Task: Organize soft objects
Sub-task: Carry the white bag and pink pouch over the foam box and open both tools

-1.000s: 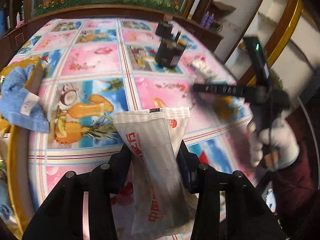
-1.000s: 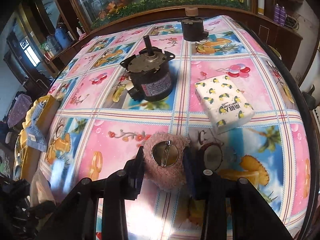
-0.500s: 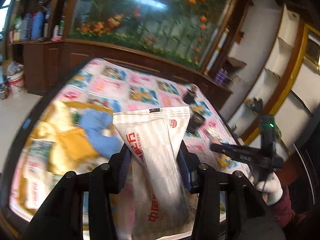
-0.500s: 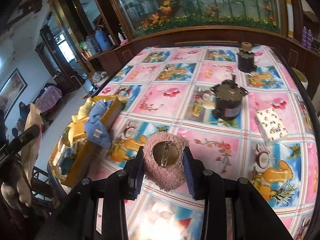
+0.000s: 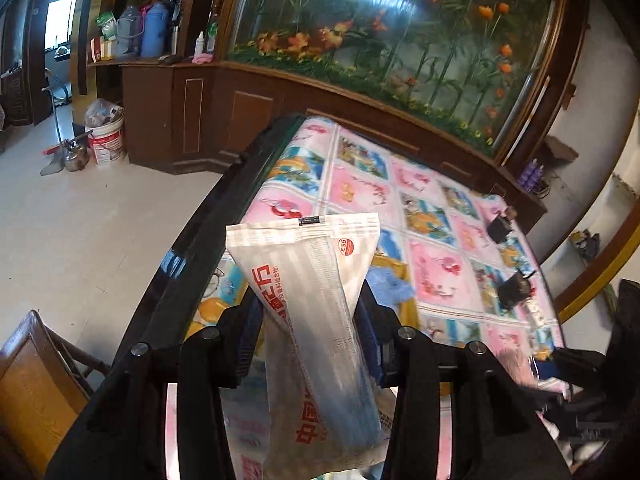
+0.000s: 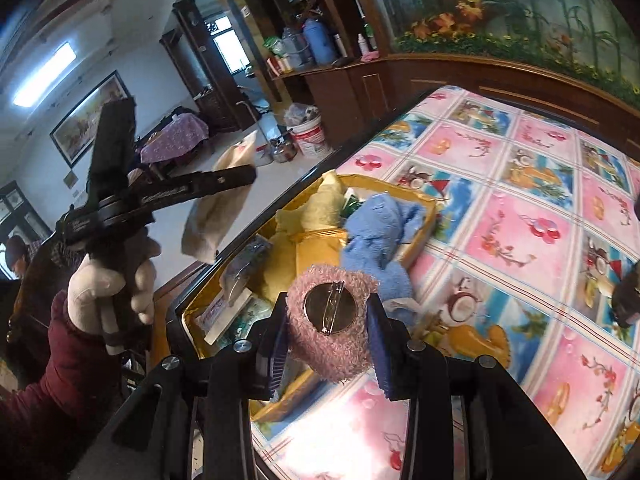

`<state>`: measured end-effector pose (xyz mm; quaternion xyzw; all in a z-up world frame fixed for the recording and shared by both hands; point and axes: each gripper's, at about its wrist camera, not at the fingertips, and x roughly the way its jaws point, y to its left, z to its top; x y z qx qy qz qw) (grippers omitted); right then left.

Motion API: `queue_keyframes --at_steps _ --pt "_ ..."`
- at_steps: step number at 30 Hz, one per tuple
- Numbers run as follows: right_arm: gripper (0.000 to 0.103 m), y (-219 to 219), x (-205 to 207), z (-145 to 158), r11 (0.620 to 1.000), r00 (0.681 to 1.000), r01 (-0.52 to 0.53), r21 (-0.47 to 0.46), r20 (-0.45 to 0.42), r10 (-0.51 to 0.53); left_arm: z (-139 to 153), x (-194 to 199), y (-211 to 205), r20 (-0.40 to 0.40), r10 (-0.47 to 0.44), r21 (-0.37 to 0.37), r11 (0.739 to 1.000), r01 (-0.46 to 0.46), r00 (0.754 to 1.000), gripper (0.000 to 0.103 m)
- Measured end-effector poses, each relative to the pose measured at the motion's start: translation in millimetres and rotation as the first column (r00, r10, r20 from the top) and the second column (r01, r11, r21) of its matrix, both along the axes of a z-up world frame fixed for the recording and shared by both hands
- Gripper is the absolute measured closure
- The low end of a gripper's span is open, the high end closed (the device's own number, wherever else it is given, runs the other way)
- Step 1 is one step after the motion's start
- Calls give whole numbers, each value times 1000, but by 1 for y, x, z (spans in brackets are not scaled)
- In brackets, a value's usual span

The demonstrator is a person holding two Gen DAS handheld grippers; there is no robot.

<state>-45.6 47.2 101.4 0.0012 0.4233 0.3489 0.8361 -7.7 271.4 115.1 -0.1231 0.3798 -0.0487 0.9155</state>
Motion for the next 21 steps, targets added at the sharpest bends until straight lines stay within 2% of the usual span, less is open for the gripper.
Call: queue_keyframes --at_steps 6,10,13,16,19,20,21 --pt "66 42 16 -21 998 998 -49 -29 -36 48 -30 45 1 -93 -7 44 999 11 996 60" --pt "66 68 32 -35 993 999 -42 -110 -20 40 -48 69 -7 -163 -17 103 994 34 987 60" --pt "65 84 39 -48 983 999 -35 -183 -22 32 -61 80 -15 -198 -29 128 990 55 980 56" --pt "61 96 42 -64 968 999 -43 -246 -32 37 -60 76 -14 -199 -33 85 995 51 979 53" --pt "59 100 39 -66 964 999 -47 -263 -11 46 -47 62 -13 -163 -47 61 996 58 986 47" --pt "50 99 38 -65 967 999 -53 -250 -15 50 -41 55 -14 -141 -49 67 996 59 989 43" --pt "46 98 38 -63 971 998 -56 -234 -20 53 -35 50 -14 -122 -50 71 996 59 991 39"
